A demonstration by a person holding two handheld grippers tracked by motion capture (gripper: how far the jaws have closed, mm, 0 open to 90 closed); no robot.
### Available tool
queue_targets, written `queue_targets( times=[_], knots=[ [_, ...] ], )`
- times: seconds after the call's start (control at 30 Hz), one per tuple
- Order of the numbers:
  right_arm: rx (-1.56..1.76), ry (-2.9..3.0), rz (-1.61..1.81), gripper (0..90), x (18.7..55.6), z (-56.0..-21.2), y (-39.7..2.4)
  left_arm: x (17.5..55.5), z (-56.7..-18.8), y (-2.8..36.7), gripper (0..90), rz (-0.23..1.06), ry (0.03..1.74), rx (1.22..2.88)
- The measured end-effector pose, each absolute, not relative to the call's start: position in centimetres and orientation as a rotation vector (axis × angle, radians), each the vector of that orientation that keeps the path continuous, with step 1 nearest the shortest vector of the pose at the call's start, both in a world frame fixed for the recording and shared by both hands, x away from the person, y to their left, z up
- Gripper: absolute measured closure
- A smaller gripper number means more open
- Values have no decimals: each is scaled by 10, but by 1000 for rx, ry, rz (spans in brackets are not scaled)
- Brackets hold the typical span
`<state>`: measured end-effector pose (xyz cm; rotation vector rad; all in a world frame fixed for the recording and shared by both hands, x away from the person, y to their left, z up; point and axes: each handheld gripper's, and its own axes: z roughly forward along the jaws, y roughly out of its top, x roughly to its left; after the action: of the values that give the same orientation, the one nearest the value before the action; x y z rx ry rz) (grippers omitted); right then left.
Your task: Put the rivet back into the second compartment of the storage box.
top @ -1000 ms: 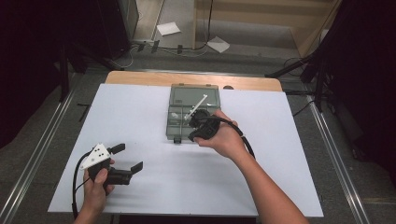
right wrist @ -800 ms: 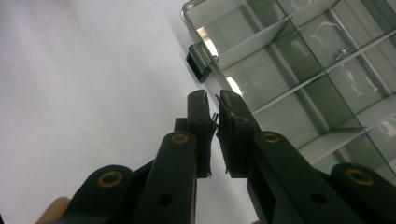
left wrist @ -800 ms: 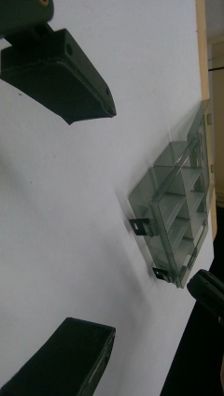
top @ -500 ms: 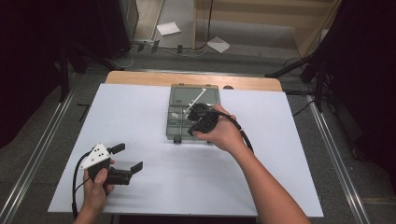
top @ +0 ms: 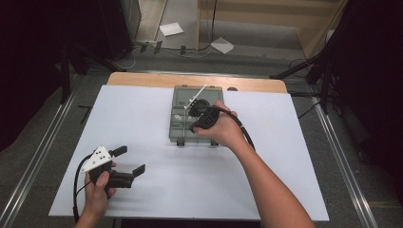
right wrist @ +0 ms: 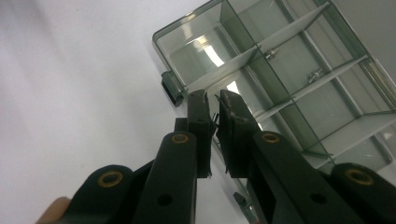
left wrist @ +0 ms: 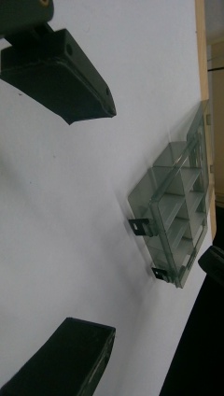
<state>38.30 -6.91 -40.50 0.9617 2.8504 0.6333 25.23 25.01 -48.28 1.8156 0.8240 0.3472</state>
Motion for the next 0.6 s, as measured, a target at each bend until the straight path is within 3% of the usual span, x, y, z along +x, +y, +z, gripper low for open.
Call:
queue_targets(
  times=[0.6],
  knots=[
    [983, 2840, 603, 848, 411, -401, -60, 253, -483, 251, 0, 347, 819, 1801]
  ],
)
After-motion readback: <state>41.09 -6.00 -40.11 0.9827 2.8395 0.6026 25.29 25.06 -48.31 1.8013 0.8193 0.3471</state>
